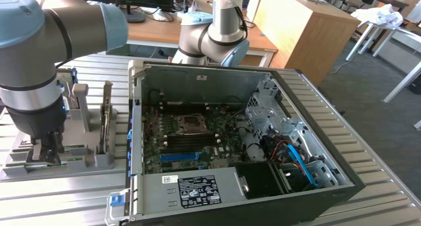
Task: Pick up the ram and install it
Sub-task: 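Pick up the ram and move it above insertion slot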
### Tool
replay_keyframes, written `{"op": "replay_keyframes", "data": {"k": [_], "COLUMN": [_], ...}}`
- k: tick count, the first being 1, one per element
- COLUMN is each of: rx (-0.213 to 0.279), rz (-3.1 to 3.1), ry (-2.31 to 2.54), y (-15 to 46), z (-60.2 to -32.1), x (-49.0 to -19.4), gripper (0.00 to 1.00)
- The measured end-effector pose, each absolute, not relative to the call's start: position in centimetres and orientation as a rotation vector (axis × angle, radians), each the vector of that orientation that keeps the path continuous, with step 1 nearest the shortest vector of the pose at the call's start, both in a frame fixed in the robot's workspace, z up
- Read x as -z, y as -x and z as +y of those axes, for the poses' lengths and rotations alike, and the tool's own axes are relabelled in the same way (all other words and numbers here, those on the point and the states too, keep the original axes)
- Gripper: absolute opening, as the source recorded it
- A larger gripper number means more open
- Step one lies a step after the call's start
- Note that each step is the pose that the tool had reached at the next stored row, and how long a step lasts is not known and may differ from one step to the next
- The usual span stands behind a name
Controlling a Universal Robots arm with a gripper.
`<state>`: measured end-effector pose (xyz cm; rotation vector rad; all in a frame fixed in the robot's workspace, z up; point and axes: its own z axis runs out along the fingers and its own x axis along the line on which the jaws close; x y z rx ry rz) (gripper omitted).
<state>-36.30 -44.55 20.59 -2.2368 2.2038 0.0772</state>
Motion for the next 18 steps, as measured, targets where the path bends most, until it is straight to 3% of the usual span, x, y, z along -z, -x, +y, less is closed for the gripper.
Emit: {"op": "replay_keyframes", "data": {"k": [18], "rx": [-0.077], "rz": [2.204], "ry": [2.237], "y": [36.18], "z": [-44.87], "x": [-20.48], "gripper": [0.37]}}
